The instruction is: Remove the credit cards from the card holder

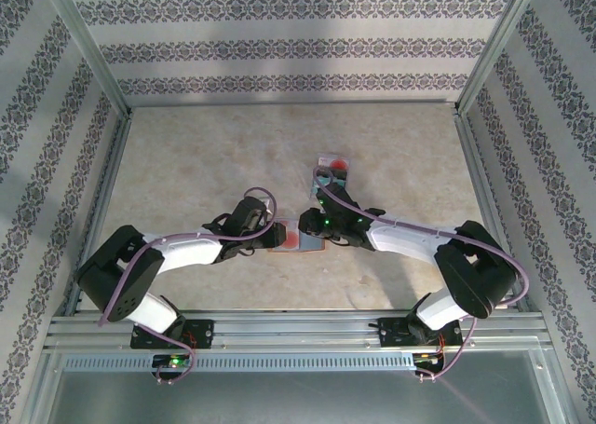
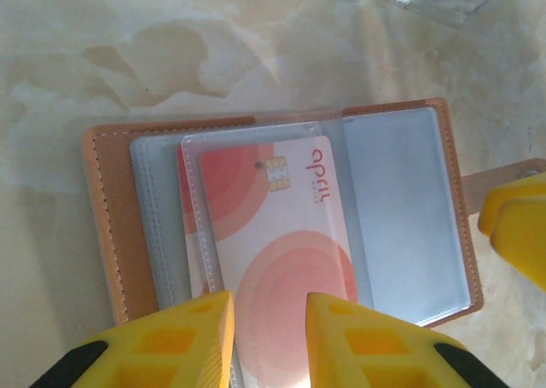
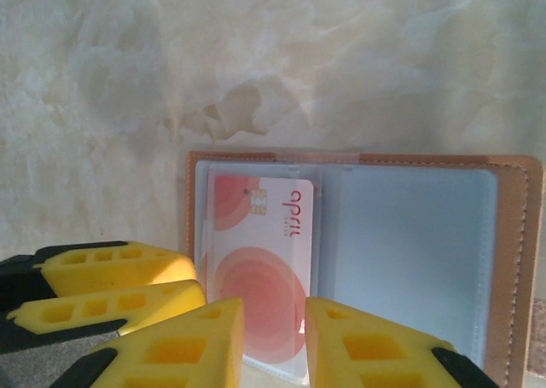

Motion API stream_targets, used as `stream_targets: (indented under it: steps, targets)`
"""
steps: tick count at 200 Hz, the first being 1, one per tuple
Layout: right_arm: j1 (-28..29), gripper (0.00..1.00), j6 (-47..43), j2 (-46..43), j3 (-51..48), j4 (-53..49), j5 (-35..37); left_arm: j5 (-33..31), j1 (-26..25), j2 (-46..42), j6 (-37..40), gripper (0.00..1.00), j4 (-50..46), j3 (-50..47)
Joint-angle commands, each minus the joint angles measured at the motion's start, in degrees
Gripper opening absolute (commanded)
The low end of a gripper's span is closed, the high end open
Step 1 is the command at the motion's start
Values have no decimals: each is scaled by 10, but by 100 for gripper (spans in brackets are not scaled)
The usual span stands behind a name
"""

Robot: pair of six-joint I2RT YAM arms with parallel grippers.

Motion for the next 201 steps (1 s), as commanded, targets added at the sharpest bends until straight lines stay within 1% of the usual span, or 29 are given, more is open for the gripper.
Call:
stream_targets:
  steps: [1, 29, 76, 157, 201]
  targets:
    - [-6, 26, 12, 6, -14, 30, -29, 1, -7, 14, -4, 29, 25, 14]
    - [-17, 26, 19, 6, -30, 33, -32, 0, -7, 23, -2, 29, 23, 15]
    - [-32, 26, 31, 9, -71, 86, -57, 1, -7, 37, 5, 29, 11, 18]
    - [-39, 25, 41, 48, -79, 184, -102, 2, -7, 38, 4, 29, 4, 9]
    - [-41, 25, 53, 71, -90, 217, -108, 4, -7, 37, 2, 28, 5, 6]
